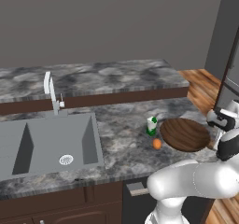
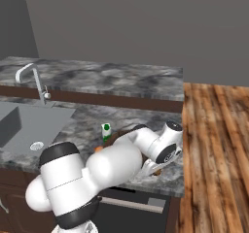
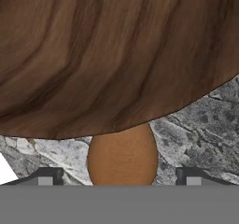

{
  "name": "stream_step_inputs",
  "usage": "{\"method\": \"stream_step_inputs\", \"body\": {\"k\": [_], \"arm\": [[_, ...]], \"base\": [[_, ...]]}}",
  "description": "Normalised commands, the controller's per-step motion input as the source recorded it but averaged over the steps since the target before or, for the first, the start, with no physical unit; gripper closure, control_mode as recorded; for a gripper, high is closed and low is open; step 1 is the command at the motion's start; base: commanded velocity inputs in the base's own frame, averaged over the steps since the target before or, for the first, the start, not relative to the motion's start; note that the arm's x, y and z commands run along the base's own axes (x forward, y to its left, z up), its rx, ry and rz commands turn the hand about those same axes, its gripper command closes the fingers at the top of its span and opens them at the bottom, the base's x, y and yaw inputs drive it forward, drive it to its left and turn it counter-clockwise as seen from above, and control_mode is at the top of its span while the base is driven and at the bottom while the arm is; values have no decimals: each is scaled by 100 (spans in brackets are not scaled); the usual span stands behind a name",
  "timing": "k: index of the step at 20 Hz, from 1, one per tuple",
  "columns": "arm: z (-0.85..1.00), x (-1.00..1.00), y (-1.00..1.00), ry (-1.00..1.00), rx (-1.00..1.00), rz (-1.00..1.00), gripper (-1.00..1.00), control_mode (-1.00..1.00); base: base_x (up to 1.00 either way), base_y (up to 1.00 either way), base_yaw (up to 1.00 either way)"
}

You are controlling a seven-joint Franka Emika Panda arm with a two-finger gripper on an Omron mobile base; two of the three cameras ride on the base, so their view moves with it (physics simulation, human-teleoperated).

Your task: Gather the eggs and milk located in the vicinity of the sink area and place them right next to the bowl.

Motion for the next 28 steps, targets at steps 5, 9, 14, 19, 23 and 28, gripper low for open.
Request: {"method": "stream_step_inputs", "body": {"k": [5,9,14,19,23,28], "arm": [[12,-14,-28,0,0,0,-100,-100],[49,-23,-32,0,0,-3,-100,-100],[94,-4,6,0,-2,-10,-100,-100],[97,-18,35,0,-5,-25,-100,-100],[87,-35,77,-1,-9,-32,-100,-100],[64,-36,100,-9,-14,-26,-100,-100]], "base": [[0,0,0],[0,0,0],[0,0,0],[0,0,0],[0,0,0],[0,0,0]]}}
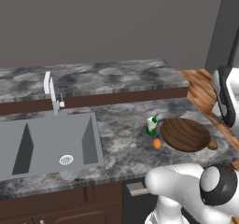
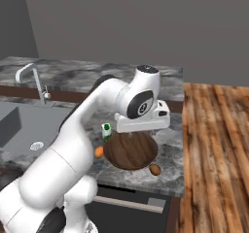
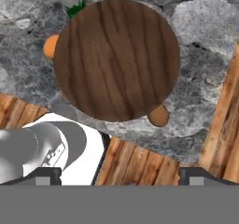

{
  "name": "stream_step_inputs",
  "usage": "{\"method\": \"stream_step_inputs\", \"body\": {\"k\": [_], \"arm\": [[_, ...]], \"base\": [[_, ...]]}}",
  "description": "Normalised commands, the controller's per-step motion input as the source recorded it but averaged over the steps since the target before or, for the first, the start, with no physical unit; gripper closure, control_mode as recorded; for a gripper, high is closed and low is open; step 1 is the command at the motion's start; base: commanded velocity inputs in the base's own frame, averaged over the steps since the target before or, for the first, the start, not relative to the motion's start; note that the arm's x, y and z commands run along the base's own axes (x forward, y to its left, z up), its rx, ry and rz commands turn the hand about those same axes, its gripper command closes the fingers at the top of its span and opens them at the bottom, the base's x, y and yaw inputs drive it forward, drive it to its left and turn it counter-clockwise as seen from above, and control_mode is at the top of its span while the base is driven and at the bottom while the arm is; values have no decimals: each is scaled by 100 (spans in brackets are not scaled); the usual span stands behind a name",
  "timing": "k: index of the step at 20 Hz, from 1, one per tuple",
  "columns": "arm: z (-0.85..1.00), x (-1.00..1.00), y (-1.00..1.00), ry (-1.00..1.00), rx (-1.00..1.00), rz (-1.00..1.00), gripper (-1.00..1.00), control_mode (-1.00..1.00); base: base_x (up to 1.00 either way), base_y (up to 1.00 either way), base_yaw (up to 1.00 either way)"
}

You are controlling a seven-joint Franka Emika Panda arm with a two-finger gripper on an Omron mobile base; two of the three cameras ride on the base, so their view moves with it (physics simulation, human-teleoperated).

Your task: Gather the eggs and milk located in the vicinity of the sink area and place them right next to the bowl.

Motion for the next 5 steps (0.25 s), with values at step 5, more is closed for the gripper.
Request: {"method": "stream_step_inputs", "body": {"k": [5], "arm": [[45,-64,100,-18,-15,-18,-100,-100]], "base": [[0,0,0]]}}
